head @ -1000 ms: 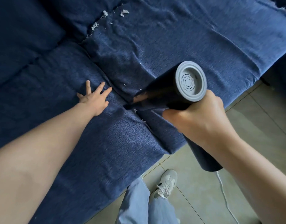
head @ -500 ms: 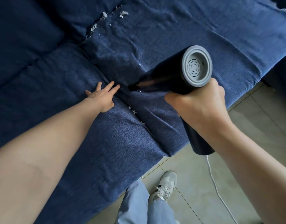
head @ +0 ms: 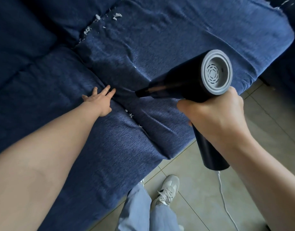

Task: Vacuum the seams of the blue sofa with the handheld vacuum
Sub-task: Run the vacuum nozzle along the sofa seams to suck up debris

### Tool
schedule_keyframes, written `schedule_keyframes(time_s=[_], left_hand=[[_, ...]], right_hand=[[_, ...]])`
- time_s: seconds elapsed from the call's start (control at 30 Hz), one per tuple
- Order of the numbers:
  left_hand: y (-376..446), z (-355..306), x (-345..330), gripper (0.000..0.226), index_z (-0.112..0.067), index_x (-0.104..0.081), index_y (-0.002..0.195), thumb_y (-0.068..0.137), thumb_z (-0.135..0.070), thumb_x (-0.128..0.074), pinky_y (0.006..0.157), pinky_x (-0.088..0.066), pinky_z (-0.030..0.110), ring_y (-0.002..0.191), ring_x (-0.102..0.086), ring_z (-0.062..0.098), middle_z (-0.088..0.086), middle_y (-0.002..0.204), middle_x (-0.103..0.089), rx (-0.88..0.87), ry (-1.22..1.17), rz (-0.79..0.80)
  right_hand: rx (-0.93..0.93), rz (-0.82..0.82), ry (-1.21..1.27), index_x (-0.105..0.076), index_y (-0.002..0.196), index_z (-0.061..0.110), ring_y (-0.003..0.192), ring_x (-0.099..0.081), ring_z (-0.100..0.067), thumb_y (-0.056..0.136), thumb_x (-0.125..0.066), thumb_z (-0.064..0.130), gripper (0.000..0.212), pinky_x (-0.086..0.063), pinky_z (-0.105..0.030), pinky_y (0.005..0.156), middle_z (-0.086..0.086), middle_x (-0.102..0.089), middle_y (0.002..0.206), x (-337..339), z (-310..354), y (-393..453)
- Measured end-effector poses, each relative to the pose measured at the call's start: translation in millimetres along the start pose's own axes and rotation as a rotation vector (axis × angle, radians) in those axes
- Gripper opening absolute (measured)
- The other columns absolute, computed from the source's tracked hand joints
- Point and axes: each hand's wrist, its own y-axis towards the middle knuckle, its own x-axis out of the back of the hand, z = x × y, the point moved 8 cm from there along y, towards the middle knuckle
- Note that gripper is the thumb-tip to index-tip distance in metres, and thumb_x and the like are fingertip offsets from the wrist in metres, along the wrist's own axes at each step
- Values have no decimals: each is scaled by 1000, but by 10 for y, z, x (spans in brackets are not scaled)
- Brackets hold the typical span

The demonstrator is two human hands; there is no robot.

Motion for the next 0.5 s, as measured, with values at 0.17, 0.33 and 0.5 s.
schedule_keyframes(time_s=[0.17,0.33,0.5], left_hand=[[-28,-20,-69,80,-34,9,154,97,-23,-47,114,-15,63,148,9,30,-15,159,20,-19,-5,-9],[-122,-7,-216,80,-50,11,149,97,-19,-43,115,-6,64,147,15,32,-20,159,17,-113,-5,-32],[-136,-60,-257,76,-55,9,146,98,-19,-37,110,-8,70,146,18,37,-18,160,15,-107,63,-11]], right_hand=[[72,2,63,-57,65,10,69,-66,-28,66,-76,24,23,-48,-31,50,-5,-65,63,113,55,-103],[78,104,-10,-51,59,18,68,-57,-23,66,-75,32,29,-40,-26,55,5,-56,59,-127,14,-124],[58,151,-69,-44,59,22,81,-61,-28,65,-71,41,33,-42,-30,63,4,-56,67,-448,-90,-138]])
